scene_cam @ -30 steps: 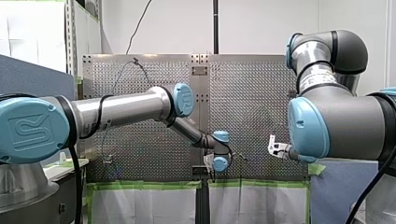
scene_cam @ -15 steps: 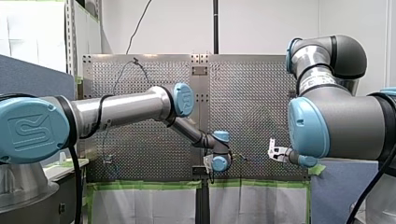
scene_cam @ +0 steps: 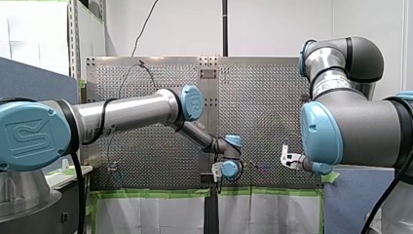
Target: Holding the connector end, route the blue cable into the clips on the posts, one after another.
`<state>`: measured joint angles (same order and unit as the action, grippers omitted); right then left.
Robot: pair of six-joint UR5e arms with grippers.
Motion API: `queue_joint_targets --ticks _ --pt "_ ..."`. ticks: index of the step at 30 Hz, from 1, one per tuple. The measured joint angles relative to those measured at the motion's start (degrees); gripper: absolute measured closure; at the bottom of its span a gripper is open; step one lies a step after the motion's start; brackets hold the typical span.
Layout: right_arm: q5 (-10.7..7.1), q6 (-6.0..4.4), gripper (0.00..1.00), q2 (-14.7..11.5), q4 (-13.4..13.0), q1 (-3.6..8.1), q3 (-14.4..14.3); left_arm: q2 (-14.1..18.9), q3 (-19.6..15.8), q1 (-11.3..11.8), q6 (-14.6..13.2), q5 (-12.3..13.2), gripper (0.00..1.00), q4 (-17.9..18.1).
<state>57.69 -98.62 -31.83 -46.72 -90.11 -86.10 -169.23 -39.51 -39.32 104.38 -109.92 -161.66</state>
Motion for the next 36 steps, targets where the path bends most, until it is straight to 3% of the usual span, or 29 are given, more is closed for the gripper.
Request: queue_joint_targets --ticks 7,13,22,27,36 --pt "-0.25 -0.37 1.00 0.0 0.1 0.28 0.0 1.5 0.0 -0.1 2.7 2.7 0.02 -4.1" --pt "-0.99 -0.45 1.00 0.0 0.1 0.40 0.0 2.1 0.0 -0.8 2.7 5.7 0.00 -7.3" --pt "-1.06 -0.30 1.00 0.0 0.7 0.41 0.0 3.7 -2.9 -2.0 2.5 5.3 0.00 -12.1" --pt "-1.04 -0.27 1.00 0.0 1.1 0.27 0.0 6.4 -5.7 -2.0 3.1 5.0 0.00 -10.8" --pt "-1.13 -0.24 1.00 0.0 2.0 0.21 0.0 11.0 -10.8 -3.5 3.3 8.8 0.00 -6.4"
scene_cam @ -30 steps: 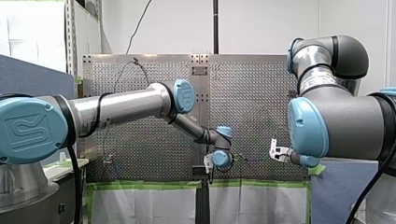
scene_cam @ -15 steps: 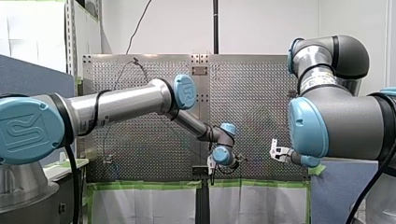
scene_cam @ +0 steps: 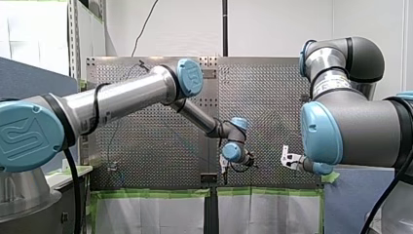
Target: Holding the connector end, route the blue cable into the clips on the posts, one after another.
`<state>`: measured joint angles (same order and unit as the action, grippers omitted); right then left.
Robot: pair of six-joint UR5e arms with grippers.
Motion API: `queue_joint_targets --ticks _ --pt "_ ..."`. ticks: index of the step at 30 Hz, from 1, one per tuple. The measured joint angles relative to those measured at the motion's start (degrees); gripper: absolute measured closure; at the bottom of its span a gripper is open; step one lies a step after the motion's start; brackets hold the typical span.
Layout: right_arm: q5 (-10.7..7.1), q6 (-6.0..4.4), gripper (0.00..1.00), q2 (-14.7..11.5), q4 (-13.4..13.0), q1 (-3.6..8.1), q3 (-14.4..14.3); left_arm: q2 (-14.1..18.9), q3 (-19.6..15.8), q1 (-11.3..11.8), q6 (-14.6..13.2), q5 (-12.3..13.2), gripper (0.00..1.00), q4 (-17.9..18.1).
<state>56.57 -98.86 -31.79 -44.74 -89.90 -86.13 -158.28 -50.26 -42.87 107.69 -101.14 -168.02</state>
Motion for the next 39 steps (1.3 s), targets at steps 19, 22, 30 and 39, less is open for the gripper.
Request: queue_joint_targets --ticks 19,22,30,39 --pt "-0.33 0.55 1.00 0.0 1.1 -0.08 0.0 0.6 -9.7 -1.0 0.7 -1.2 0.00 5.4" --pt "-0.32 0.57 1.00 0.0 1.2 -0.08 0.0 0.6 -9.8 -1.5 1.0 -1.1 0.00 7.1" --pt "-0.33 0.58 1.00 0.0 1.2 -0.06 0.0 0.6 -9.8 -2.8 3.0 0.5 0.00 11.3" --pt "-0.35 0.51 1.00 0.0 1.5 -0.07 0.0 0.6 -9.8 -3.2 3.6 0.8 0.00 15.6"
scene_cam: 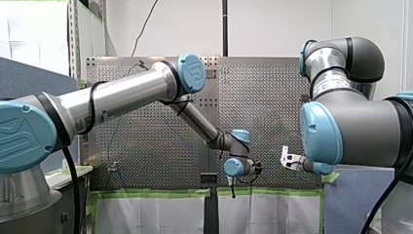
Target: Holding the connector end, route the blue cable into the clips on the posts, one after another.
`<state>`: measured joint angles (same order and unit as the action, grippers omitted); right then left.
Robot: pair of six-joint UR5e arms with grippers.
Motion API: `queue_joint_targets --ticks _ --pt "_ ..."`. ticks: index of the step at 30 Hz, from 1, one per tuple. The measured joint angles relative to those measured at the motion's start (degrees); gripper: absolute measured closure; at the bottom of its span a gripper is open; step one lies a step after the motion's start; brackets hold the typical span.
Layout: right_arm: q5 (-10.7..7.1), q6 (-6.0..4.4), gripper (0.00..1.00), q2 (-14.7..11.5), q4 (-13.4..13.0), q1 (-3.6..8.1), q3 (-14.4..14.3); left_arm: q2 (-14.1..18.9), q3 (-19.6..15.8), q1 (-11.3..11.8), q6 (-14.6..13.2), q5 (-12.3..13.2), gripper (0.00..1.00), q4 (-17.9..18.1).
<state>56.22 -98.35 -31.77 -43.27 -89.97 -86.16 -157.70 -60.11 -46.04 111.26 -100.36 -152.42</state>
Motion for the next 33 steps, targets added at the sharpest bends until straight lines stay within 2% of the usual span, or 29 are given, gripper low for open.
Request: queue_joint_targets --ticks 7,16,33 --pt "0.00 -0.04 1.00 0.0 0.1 0.14 0.0 0.0 0.0 0.0 0.0 -0.9 0.00 0.4" --pt "-0.04 -0.02 1.00 0.0 0.1 0.23 0.0 0.0 0.0 -0.1 -0.2 -2.8 0.00 -1.1" --pt "-0.05 0.11 1.00 0.0 0.7 0.19 0.0 0.0 0.0 -0.1 -0.5 -3.9 0.00 -1.8"
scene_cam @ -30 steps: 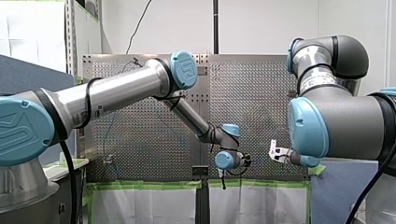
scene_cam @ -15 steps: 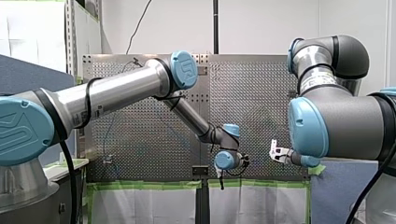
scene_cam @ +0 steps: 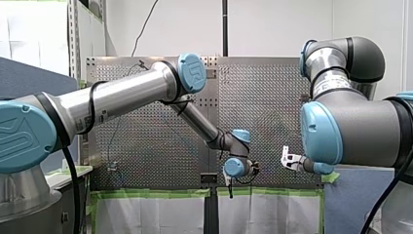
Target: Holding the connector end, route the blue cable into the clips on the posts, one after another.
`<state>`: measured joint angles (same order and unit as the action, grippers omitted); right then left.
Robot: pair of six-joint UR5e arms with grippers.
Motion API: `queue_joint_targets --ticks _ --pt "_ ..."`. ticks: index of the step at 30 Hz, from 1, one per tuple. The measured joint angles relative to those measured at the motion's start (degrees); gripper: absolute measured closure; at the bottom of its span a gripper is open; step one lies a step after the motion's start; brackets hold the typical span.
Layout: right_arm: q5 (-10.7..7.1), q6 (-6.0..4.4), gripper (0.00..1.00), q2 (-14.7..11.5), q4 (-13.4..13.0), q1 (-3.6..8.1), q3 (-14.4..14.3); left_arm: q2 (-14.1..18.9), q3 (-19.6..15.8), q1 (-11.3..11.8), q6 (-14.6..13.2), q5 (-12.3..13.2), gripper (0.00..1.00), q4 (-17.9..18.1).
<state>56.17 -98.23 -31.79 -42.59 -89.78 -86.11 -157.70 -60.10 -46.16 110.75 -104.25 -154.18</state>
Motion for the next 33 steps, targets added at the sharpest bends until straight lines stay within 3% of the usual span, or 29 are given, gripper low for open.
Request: queue_joint_targets --ticks 24,33 --pt "0.00 0.08 1.00 0.0 0.1 -0.14 0.0 0.0 0.0 0.4 -0.2 -0.3 0.00 -2.6" --pt "0.02 0.13 1.00 0.0 0.1 -0.24 0.0 1.2 -0.5 -0.7 -4.1 -3.7 0.00 -6.4"
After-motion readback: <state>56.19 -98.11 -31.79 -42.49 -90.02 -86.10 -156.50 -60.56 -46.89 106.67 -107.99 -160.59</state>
